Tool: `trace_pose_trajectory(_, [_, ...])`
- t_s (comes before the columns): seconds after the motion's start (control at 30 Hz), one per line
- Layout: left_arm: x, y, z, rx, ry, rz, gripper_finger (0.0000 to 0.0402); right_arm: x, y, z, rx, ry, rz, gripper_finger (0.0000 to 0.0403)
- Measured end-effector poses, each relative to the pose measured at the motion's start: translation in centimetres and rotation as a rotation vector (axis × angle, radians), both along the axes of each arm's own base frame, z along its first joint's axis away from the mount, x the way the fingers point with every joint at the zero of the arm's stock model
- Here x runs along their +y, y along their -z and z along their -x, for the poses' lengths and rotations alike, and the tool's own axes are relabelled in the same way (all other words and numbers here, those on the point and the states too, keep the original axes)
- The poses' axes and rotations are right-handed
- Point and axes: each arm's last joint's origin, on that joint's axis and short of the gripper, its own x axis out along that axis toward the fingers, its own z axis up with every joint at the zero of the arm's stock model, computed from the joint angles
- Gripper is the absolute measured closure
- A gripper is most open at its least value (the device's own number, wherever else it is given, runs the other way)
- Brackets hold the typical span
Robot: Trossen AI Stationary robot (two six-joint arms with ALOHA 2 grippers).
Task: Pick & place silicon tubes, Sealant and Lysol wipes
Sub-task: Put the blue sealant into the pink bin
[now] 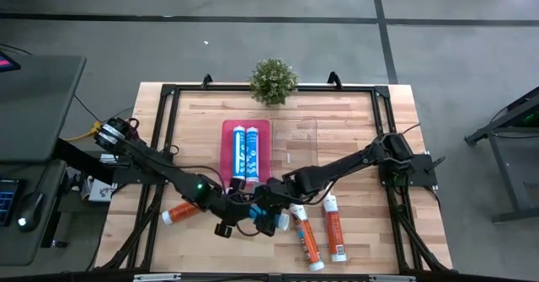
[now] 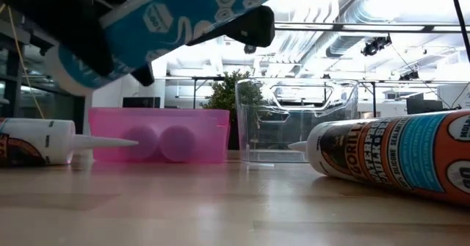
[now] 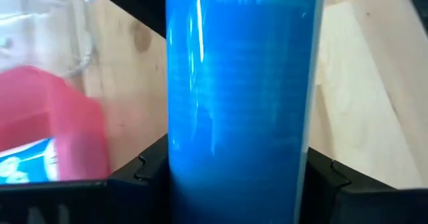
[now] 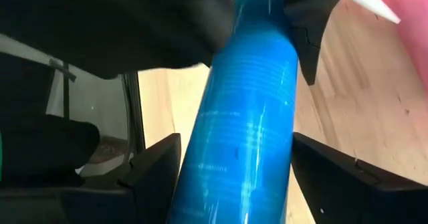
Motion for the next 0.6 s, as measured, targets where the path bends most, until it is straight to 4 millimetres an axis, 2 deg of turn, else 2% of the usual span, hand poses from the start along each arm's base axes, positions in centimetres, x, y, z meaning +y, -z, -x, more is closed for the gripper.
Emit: trace_pose_trajectory(0.6, [0.0,-3.0,-0.7,-0.073,-0.07,-0.111,0.0209,-0.3,0.1,-0.1,0.055,-0.031,-0.121,0.0179])
